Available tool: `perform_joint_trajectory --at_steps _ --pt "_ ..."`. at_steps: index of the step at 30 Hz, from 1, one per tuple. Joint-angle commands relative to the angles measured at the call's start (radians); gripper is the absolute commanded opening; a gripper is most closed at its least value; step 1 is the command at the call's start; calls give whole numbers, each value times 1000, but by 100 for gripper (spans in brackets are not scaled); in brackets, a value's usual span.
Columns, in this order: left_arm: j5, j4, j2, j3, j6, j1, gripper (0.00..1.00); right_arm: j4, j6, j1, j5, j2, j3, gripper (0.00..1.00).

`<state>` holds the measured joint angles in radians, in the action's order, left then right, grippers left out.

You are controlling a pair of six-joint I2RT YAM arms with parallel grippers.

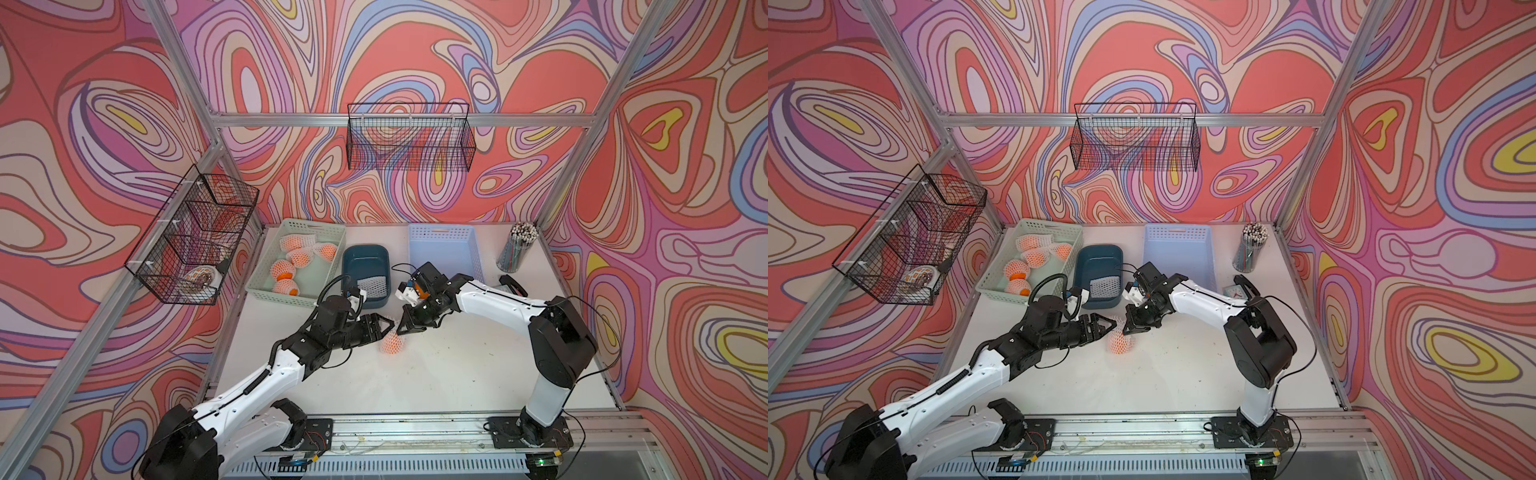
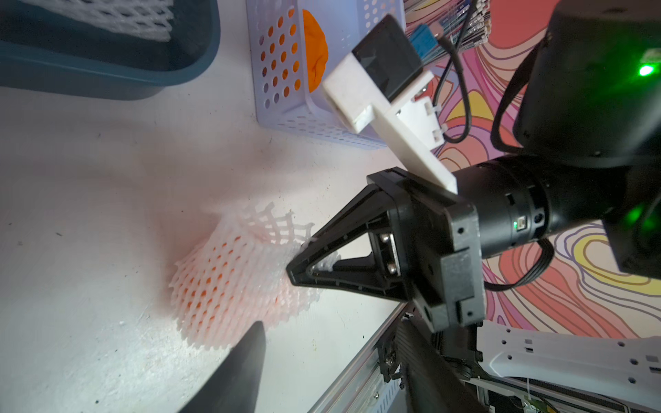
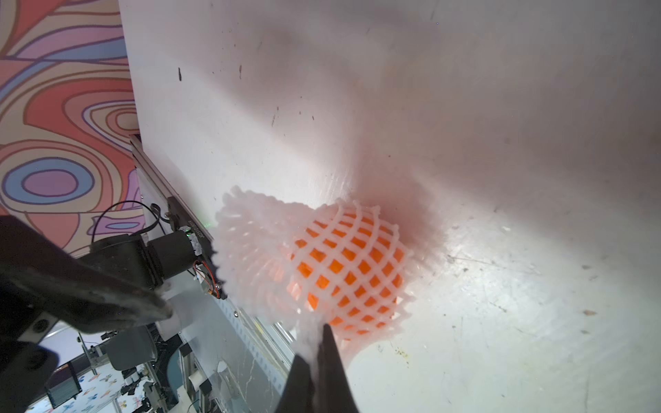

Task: Remove foam nets from oranges
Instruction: Remove the foam net from the orange.

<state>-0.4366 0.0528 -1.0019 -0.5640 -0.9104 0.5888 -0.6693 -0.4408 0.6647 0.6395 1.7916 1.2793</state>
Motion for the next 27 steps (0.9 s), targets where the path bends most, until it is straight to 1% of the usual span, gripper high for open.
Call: perform_joint_trajectory --at_steps 1,10,14,16,19,23,27 --pt "20 59 12 15 8 -8 64 -5 -16 -13 48 -33 54 0" --pt "42 75 37 4 14 -9 65 -57 -7 -20 54 -29 116 0" --pt "70 118 60 -22 27 -13 68 -74 -13 -28 49 -26 139 0" --pt "104 155 85 -42 34 -14 72 -76 -16 -32 50 -29 148 0" --pt "178 240 139 -89 52 -14 82 -76 -26 -39 54 -36 169 1" --pt "264 350 197 -172 88 -15 93 -77 -36 -46 62 -35 206 2" --pt "323 435 237 -249 131 -16 98 -73 -54 -58 66 -34 243 3"
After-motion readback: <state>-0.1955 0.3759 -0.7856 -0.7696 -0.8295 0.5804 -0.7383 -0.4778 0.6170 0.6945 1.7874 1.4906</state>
